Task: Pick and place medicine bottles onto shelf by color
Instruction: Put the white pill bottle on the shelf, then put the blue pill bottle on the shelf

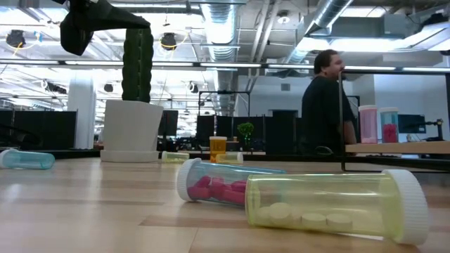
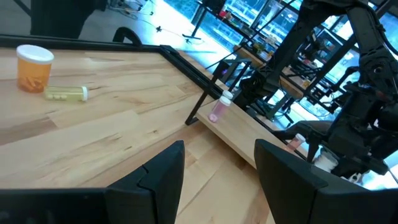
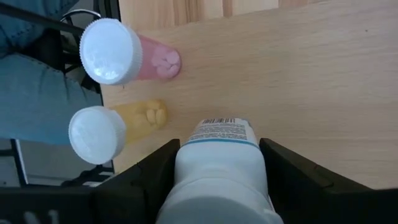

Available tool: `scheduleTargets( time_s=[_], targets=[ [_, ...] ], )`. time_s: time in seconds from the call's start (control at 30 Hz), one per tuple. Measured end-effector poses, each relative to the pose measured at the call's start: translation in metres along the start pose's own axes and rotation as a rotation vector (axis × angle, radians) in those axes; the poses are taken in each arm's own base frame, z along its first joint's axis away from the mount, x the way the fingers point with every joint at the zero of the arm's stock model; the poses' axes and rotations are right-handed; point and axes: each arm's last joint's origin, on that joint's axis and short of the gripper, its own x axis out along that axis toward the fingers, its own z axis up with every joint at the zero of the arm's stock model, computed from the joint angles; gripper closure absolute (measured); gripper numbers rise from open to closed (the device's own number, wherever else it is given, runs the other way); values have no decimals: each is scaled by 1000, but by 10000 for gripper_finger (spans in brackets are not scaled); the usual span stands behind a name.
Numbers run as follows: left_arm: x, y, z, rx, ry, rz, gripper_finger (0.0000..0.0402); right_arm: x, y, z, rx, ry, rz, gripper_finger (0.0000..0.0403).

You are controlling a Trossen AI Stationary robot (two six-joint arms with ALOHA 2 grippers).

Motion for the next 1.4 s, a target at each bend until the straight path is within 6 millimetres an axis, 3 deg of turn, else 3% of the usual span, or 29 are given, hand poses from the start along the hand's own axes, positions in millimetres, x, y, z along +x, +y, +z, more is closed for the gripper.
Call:
scheduleTargets(
  time_s=[0.6, 0.87, 1.4],
  targets=[
    [0, 0, 0, -5, -7, 5, 219, 0, -5, 5, -7, 24, -13, 162],
    [0, 0, 0, -6, -7, 5, 219, 0, -3, 5, -24, 26, 7, 139],
    [0, 0, 0, -9, -11, 8, 219, -23, -4, 5, -31, 12, 35, 106]
  ],
)
